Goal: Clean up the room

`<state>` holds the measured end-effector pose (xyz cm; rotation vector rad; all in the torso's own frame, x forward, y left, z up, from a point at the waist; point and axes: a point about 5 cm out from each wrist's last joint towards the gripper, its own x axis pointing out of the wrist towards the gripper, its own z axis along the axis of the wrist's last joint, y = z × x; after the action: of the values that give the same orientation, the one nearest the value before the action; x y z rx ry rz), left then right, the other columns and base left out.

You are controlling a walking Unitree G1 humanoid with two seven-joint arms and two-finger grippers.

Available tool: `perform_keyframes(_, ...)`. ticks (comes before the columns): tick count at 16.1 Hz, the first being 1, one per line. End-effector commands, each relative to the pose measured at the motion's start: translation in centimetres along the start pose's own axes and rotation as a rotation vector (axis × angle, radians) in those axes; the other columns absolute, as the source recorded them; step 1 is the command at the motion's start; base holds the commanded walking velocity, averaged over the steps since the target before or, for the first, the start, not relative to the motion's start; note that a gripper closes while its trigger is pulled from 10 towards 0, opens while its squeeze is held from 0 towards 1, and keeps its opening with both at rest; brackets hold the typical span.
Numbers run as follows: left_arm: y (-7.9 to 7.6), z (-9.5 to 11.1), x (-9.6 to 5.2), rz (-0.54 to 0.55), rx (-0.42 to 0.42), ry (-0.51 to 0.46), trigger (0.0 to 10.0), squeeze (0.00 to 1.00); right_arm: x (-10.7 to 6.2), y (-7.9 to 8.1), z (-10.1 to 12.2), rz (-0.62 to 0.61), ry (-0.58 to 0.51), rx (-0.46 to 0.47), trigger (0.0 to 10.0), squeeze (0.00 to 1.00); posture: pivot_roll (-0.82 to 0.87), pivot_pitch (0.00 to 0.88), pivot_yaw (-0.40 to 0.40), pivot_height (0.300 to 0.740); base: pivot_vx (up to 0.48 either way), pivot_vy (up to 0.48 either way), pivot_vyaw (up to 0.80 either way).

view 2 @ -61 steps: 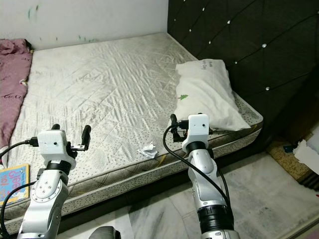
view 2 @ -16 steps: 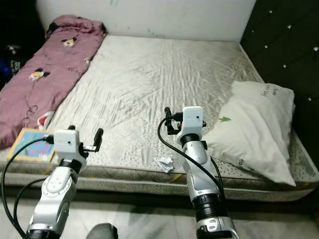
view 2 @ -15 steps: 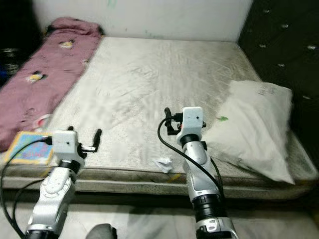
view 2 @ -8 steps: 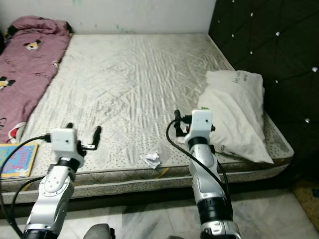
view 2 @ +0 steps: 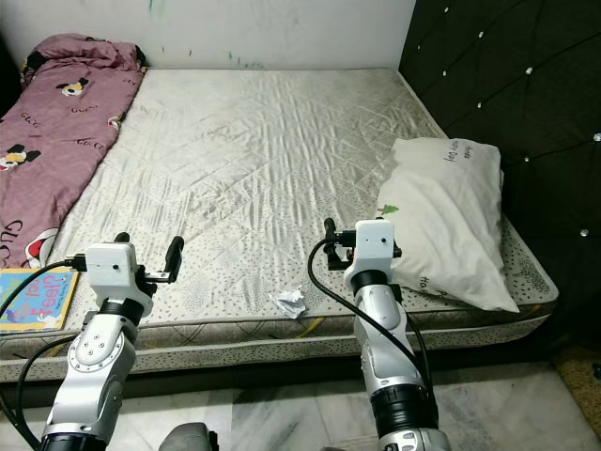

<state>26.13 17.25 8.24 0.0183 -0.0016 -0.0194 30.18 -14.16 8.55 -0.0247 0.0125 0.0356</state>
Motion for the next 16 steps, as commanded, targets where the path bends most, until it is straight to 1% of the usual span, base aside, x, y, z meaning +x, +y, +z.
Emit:
perform_keyframes(1, -0.08, 0.17, 0.21, -0.011, -0.001, -0.009, 10.0, 0.0, 0.23, -0.34, 0.11, -0.013, 0.0, -0.001, 10.0, 0.0, 0.11, 0.0, -0.032, 0.74, 0.315, 0.0, -0.8)
perform_keyframes(2, -0.1, 0.18, 0.23, -0.013, -0.002, -0.009, 10.0, 0.0, 0.25, -0.33, 0.11, -0.012, -0.002, 0.001, 10.0, 0.0, 0.11, 0.0, -0.032, 0.74, 0.315, 0.0, -0.69)
perform_keyframes(12, -0.52, 0.03, 0.26, -0.033, -0.011, -0.003, 10.0, 0.0, 0.39, -0.06, 0.14, 0.03, -0.005, -0.026, 10.0, 0.0, 0.11, 0.0, -0.04, 0.74, 0.321, 0.0, 0.0)
perform_keyframes(14, -0.62, -0.21, 0.32, -0.034, -0.014, 0.009, 10.0, 0.0, 0.42, 0.01, 0.12, 0.038, -0.003, -0.03, 10.0, 0.0, 0.11, 0.0, -0.04, 0.74, 0.0, 0.0, 0.0)
perform_keyframes(15, -0.49, -0.14, 0.42, -0.009, -0.007, 0.006, 10.0, 0.0, 0.46, 0.16, 0.2, 0.059, -0.011, -0.05, 10.0, 0.0, 0.11, 0.0, -0.042, 0.74, 0.0, 0.0, 0.0)
perform_keyframes(16, -0.43, -0.15, 0.48, 0.005, -0.001, 0.009, 10.0, 0.0, 0.45, 0.25, 0.19, 0.065, -0.012, -0.05, 10.0, 0.0, 0.11, 0.0, -0.042, 0.74, 0.0, 0.0, 0.0)
